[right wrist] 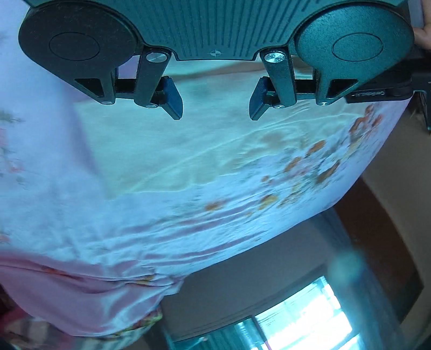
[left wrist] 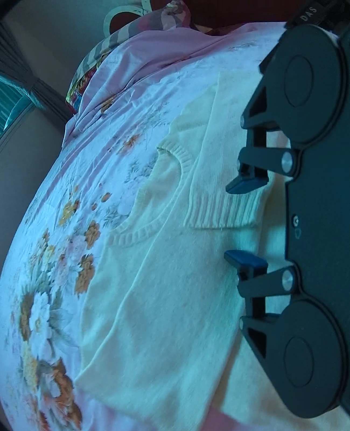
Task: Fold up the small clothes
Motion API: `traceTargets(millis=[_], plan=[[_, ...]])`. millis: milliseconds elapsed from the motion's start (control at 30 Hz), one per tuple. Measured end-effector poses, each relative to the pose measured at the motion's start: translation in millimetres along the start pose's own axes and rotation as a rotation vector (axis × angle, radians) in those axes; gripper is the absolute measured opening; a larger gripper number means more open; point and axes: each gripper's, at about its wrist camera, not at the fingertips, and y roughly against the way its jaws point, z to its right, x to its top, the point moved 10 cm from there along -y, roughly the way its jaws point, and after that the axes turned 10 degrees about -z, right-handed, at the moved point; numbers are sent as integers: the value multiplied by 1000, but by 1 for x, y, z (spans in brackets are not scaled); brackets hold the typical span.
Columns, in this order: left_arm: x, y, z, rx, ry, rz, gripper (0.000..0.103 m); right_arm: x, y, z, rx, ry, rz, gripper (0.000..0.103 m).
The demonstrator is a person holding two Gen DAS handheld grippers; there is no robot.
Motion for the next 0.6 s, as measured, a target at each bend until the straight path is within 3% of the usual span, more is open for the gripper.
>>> traceTargets(millis=[100,167,233,433,600], plan=[[2,-8,8,2,-20,-1,38,-1,10,21,-12,-36,16,55],[3,-13,10,7,-16,-6,4,1,13,32,-35,-44,25,55],[7,-7,13,-9,3,26,4,7,18,43,-76,-50,51,54],[42,61,13,-20,-35,229,4,36,25,58,-149,-52,128,54],[41,52,-31,116,-16,219,4,33,-4,33,-153,31,84,54]])
